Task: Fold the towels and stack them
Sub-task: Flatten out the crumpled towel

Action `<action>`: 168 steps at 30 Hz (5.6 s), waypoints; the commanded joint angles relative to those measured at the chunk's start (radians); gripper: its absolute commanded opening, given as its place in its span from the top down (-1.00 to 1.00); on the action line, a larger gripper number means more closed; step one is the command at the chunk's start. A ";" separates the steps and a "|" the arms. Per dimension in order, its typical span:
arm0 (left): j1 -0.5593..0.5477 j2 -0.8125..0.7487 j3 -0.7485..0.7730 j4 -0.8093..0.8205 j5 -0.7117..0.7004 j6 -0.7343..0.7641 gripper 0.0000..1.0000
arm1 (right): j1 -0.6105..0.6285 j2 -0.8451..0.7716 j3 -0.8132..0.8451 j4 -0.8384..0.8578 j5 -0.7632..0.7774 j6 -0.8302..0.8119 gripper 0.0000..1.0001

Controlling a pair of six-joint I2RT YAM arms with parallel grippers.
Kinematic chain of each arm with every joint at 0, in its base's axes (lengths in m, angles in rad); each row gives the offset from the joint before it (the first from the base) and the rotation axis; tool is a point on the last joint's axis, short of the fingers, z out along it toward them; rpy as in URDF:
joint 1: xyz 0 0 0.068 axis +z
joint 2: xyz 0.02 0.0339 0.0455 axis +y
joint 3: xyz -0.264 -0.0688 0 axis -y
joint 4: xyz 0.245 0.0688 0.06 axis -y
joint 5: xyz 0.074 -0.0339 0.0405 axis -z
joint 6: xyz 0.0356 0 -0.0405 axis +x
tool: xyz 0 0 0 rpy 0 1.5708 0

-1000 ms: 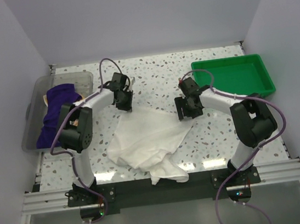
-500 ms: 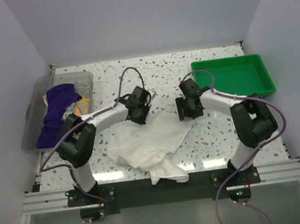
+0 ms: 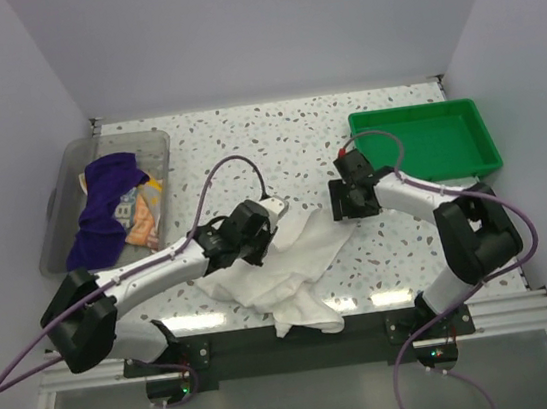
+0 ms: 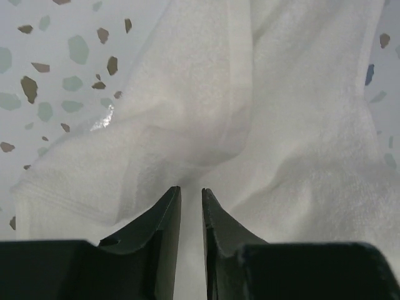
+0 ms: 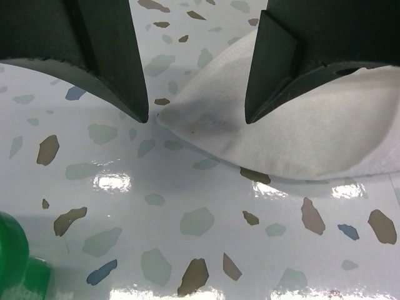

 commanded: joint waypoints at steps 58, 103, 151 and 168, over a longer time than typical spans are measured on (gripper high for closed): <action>0.258 0.175 0.179 -0.078 0.585 0.144 0.21 | -0.009 -0.160 -0.049 0.009 -0.046 -0.084 -0.47; 0.258 0.104 0.113 -0.167 0.582 0.415 0.11 | -0.008 -0.079 0.097 -0.077 -0.050 -0.150 -0.47; 0.307 0.075 0.161 -0.115 0.287 0.264 1.00 | -0.014 0.125 0.054 -0.048 -0.009 -0.052 -0.02; 0.445 0.054 0.221 -0.093 0.134 0.132 1.00 | -0.011 0.143 0.167 -0.114 -0.020 -0.062 1.00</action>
